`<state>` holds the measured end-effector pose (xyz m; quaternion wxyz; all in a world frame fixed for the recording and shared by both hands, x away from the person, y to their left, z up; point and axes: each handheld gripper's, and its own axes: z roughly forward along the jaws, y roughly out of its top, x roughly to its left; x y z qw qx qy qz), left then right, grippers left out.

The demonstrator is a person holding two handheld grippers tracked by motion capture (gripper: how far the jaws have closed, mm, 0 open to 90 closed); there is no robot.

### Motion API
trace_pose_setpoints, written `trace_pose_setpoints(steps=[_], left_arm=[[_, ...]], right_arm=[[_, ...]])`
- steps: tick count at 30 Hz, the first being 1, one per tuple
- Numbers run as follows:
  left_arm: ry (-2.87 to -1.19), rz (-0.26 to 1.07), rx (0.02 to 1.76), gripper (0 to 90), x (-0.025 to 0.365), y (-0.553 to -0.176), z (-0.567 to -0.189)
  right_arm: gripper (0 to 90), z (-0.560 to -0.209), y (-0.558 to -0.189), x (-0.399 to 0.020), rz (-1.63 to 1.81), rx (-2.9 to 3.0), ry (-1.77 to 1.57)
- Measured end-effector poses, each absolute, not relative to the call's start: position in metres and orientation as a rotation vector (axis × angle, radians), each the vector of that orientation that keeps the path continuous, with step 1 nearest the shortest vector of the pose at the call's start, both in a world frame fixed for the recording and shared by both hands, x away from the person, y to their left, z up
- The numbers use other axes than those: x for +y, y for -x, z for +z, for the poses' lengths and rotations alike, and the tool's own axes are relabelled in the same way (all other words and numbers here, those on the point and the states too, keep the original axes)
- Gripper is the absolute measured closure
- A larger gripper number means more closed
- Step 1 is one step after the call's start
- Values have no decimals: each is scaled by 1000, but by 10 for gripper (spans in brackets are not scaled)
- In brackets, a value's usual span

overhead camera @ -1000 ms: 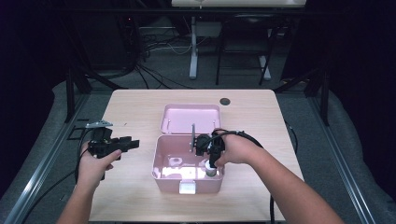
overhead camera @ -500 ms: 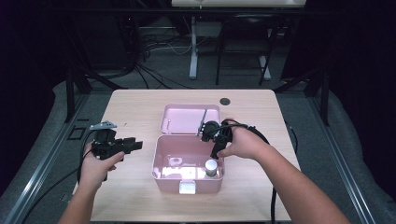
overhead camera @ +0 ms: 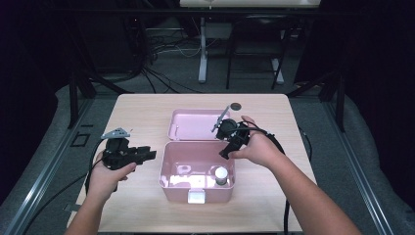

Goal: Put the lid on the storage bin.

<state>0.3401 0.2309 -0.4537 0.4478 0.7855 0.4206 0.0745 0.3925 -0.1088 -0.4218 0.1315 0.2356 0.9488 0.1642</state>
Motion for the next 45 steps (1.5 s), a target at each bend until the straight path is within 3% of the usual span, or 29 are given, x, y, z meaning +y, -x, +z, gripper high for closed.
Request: trace_pose_setpoints(steps=[9, 12, 21, 45], left_arm=[[-1957, 214, 995, 581, 225, -337, -454], [-1952, 223, 988, 575, 224, -336, -453], [-1978, 203, 959, 583, 215, -334, -456], [-2057, 198, 957, 597, 202, -335, -466]], right_arm=[[371, -421, -404, -110, 576, 2656, -846], [449, -420, -408, -110, 601, 2651, -918], [508, -423, -414, -115, 698, 2565, -1049], [534, -425, -437, -121, 789, 2417, -1233]])
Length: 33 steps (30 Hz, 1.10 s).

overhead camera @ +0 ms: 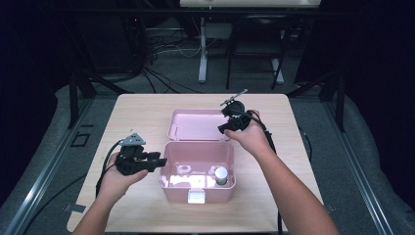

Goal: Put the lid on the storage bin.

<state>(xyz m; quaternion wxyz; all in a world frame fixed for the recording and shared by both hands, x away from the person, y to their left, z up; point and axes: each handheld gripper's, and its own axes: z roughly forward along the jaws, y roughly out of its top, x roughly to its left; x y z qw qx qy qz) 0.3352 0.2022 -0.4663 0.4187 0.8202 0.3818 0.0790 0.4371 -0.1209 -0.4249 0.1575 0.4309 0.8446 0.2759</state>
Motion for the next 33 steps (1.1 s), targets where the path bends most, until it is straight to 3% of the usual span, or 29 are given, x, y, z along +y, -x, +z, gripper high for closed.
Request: trace_pose_setpoints(steps=[18, 33], left_arm=[[-2081, 198, 946, 691, 199, -335, -469], [-2068, 184, 948, 706, 200, -335, -469]], right_arm=[[607, -442, -455, -126, 827, 2320, -1409], [613, -451, -469, -129, 811, 2250, -1528]])
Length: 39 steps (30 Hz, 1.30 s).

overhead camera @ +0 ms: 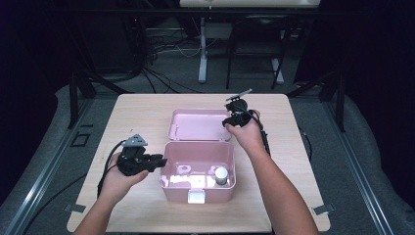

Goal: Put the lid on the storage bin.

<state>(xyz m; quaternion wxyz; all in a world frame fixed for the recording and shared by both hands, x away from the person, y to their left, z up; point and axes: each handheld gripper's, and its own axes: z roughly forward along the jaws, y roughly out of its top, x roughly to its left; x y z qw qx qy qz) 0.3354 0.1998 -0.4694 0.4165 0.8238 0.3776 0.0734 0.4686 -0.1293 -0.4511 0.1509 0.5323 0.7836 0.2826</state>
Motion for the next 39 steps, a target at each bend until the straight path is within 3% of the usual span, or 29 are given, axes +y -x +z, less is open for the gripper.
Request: trace_pose_setpoints(steps=[14, 19, 39], left_arm=[[-2054, 163, 950, 736, 202, -336, -469], [-2054, 163, 951, 738, 202, -336, -469], [-2051, 161, 955, 747, 202, -336, -469]], right_arm=[[686, -463, -485, -130, 794, 2151, -1648], [766, -469, -490, -132, 771, 2127, -1705], [818, -476, -500, -133, 778, 2107, -1802]])
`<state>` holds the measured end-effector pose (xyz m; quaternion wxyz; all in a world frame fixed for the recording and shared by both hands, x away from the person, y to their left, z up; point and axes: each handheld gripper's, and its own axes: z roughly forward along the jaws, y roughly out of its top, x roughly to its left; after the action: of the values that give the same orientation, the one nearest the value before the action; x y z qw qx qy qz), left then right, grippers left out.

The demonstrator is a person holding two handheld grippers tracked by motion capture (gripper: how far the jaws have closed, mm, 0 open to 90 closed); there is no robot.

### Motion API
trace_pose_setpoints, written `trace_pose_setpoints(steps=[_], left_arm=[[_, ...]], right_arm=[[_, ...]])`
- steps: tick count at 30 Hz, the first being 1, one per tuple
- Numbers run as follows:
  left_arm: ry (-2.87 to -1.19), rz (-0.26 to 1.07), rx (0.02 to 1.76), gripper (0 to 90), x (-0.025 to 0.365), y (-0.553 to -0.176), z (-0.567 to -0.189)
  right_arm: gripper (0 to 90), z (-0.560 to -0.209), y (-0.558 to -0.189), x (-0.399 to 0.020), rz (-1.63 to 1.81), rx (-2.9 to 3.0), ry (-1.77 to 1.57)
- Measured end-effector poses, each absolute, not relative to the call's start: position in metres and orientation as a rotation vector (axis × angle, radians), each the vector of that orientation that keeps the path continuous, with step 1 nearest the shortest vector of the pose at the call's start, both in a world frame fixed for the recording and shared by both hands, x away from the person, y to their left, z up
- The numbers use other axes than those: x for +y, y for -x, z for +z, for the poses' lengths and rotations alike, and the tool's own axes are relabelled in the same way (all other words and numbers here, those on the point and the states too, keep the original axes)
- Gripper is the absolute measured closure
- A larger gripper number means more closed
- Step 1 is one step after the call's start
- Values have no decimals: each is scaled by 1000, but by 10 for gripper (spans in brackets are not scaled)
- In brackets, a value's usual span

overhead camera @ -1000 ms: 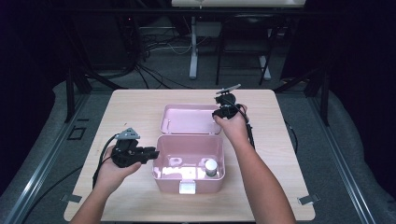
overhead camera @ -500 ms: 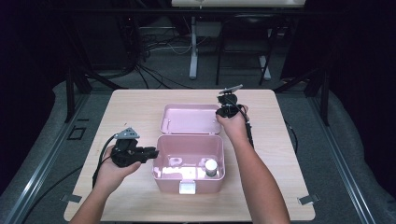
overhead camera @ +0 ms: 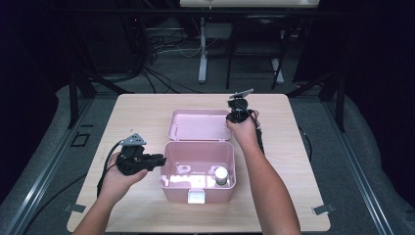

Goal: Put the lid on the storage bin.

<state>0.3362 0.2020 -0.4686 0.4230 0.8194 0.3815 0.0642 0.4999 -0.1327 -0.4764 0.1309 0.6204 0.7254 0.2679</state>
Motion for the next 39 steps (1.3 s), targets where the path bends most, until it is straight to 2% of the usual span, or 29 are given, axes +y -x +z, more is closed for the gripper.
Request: trace_pose_setpoints(steps=[39], left_arm=[[-2048, 174, 953, 760, 200, -336, -469]], right_arm=[[849, -453, -486, -137, 883, 2018, -1775]])
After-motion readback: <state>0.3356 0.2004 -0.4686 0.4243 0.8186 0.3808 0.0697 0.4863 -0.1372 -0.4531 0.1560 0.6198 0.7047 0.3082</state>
